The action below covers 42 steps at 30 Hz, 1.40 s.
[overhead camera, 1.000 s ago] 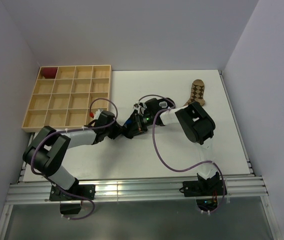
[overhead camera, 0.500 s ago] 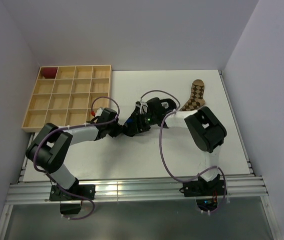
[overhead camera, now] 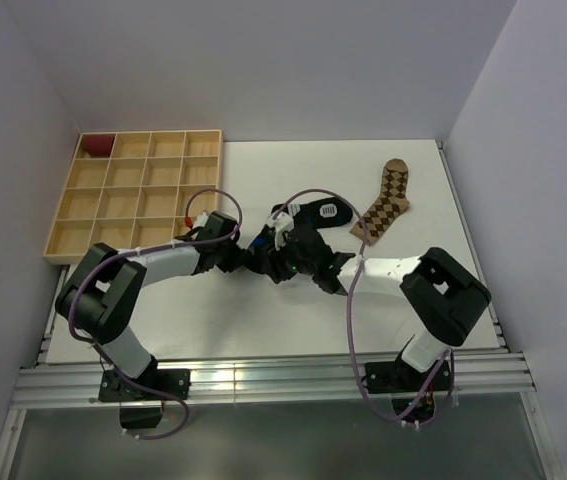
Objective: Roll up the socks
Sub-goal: Roll the sock at the center of the board.
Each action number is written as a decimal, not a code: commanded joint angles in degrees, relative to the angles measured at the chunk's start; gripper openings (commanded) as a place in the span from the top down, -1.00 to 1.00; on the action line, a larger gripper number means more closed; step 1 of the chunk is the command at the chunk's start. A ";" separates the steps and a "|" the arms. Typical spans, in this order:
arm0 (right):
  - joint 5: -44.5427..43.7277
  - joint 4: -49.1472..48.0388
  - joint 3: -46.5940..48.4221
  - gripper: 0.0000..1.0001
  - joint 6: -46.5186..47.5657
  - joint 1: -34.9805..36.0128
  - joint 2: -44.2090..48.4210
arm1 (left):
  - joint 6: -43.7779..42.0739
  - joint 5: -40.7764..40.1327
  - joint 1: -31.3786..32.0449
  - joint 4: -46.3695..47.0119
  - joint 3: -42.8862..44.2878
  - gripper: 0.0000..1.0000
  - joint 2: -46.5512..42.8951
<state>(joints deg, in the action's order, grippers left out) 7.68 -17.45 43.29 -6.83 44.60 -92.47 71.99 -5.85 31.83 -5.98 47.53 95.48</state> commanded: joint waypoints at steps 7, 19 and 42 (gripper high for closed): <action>-15.42 -10.94 0.83 -0.08 14.03 9.10 -2.01 | -3.87 -2.24 0.16 -10.19 0.37 0.49 3.13; -15.15 -11.20 3.29 -0.02 16.32 10.68 -9.13 | -4.22 -2.06 0.16 -10.46 0.55 0.50 3.31; 5.83 -4.09 7.33 1.00 5.28 2.35 -12.83 | -2.82 -3.37 0.16 -5.54 -3.40 0.22 -2.05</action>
<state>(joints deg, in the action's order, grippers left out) 2.92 -25.10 48.38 5.63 50.74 -105.14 70.11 -6.42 31.83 -6.46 47.22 94.67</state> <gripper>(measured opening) 0.039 0.376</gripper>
